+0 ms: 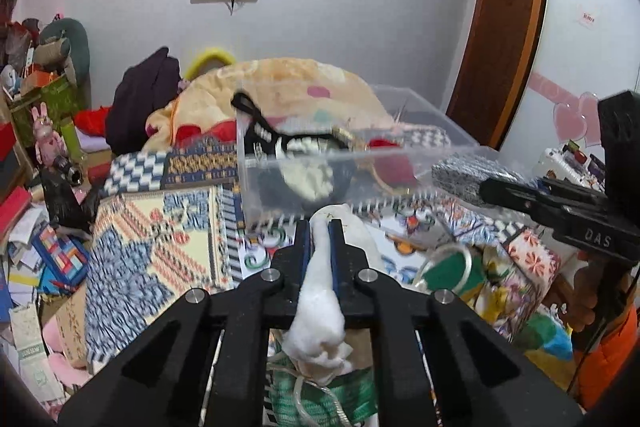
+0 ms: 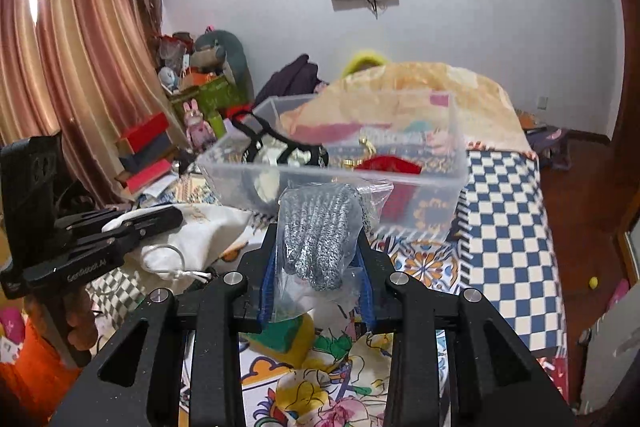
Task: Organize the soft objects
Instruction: 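Carry the white cloth bag and silver scrubber with both tools over the box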
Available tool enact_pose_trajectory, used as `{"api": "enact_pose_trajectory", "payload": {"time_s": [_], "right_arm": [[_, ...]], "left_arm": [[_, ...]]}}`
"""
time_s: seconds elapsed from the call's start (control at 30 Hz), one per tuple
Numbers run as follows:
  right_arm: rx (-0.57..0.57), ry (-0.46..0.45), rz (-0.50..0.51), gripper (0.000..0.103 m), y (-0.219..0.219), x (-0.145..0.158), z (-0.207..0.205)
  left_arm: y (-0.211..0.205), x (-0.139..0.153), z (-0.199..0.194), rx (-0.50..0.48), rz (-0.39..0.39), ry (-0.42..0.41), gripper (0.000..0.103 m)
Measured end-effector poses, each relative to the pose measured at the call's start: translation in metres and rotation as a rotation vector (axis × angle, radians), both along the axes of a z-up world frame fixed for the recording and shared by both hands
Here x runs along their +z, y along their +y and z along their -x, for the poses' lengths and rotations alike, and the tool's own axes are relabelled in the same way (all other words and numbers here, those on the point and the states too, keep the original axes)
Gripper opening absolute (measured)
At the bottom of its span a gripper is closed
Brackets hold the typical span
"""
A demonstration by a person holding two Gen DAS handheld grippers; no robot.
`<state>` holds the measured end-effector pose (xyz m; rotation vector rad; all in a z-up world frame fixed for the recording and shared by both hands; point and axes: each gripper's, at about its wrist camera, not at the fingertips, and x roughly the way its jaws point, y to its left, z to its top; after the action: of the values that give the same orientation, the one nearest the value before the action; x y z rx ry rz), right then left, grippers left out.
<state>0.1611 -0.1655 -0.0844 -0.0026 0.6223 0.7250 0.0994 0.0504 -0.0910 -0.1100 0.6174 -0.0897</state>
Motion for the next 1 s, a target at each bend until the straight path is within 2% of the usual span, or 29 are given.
{"api": "enact_pose_trajectory", "payload": {"time_s": [0.23, 0.5, 0.83, 1.0], "right_arm": [[-0.016, -0.06, -0.025, 0.03, -0.007, 0.021, 0.0], [-0.058, -0.108, -0.049, 0.03, -0.006, 0.04, -0.023], [-0.083, -0.134, 0.002, 0.03, 0.01, 0.048, -0.057], [-0.083, -0.112, 0.033, 0.03, 0.017, 0.041, -0.073]], "left_arm": [[-0.004, 0.041, -0.01, 0.006, -0.027, -0.084, 0.008], [-0.008, 0.07, -0.04, 0.05, -0.054, -0.141, 0.008], [-0.004, 0.069, -0.094, 0.102, -0.024, -0.133, 0.008], [-0.012, 0.057, -0.118, 0.107, -0.077, -0.099, 0.008]]}}
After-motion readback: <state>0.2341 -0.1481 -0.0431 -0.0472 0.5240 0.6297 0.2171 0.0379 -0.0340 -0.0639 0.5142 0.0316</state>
